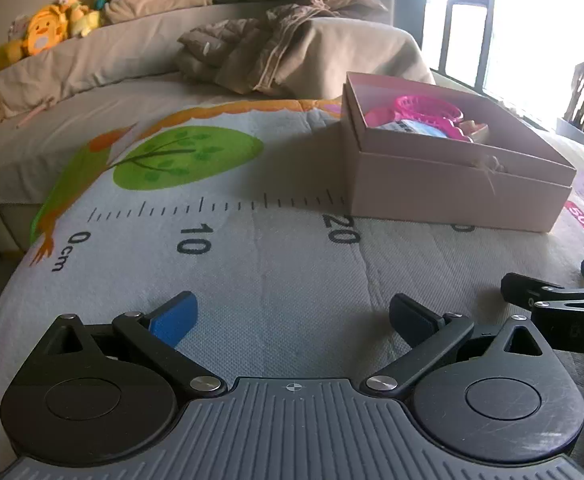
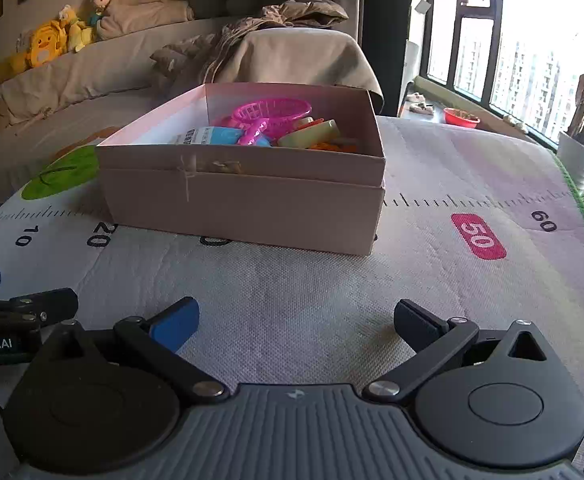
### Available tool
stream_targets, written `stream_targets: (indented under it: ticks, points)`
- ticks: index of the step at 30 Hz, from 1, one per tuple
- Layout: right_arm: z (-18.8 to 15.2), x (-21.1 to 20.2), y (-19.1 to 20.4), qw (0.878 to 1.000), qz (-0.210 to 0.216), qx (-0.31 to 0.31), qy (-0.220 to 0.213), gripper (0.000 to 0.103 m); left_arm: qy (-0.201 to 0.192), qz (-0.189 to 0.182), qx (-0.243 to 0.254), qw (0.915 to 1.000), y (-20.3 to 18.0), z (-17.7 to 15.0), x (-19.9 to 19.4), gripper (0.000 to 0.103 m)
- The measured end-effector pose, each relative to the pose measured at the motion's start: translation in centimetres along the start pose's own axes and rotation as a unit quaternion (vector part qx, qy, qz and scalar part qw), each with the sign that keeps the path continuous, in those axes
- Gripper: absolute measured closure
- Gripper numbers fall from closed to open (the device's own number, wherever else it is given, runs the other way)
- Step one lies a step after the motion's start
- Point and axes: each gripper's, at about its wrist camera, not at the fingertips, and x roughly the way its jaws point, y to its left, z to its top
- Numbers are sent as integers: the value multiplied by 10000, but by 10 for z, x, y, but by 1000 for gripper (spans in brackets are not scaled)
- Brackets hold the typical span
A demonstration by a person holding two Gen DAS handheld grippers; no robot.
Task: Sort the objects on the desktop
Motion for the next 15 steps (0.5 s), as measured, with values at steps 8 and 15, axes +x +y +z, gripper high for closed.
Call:
stream_targets:
  ticks: [8, 15]
  points:
    - [-2, -1, 1, 10000, 16, 77, -30, 0, -1, -4, -3, 10000, 1, 0, 1, 0]
    - [-2, -1, 1, 10000, 36, 52, -11, 0, -1, -8, -5, 10000, 0, 0, 0, 0]
